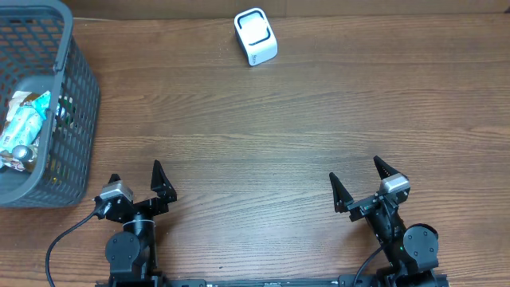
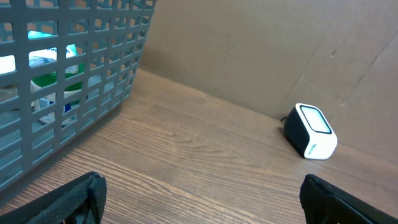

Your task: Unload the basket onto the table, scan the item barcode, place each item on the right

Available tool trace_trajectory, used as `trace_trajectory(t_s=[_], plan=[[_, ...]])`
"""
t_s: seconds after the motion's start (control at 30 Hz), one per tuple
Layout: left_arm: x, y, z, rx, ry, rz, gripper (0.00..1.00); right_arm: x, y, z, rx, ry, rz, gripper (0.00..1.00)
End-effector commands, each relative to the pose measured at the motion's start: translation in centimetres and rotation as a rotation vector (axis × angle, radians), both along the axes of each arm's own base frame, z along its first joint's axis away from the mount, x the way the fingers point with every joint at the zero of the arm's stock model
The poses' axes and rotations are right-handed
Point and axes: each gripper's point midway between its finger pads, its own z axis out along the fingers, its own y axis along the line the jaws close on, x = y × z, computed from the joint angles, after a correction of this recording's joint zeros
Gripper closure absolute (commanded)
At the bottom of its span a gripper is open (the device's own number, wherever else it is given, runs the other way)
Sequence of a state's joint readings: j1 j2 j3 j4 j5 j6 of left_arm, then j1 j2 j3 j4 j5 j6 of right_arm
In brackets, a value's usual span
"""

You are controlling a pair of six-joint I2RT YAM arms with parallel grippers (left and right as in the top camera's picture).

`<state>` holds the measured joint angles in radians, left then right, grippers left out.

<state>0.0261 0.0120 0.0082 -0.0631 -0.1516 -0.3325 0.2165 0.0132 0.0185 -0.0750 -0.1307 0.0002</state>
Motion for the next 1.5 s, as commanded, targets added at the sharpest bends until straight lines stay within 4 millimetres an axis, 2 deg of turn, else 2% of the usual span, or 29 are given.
trace_trajectory(t_s=[0.0, 1.13, 1.47], plan=[[-0.01, -0.08, 0.0, 0.016, -0.001, -0.003, 0.01, 0.05, -0.09, -0.31, 0.002, 0.003, -0.005, 0.0], [-0.01, -0.08, 0.0, 0.016, -0.001, -0.003, 0.0, 0.05, -0.09, -0.31, 0.002, 0.003, -0.005, 0.0], [0.0, 0.05, 0.52, 0.016, -0.022, 0.005, 0.01, 0.05, -0.09, -0.31, 0.002, 0.003, -0.005, 0.0]])
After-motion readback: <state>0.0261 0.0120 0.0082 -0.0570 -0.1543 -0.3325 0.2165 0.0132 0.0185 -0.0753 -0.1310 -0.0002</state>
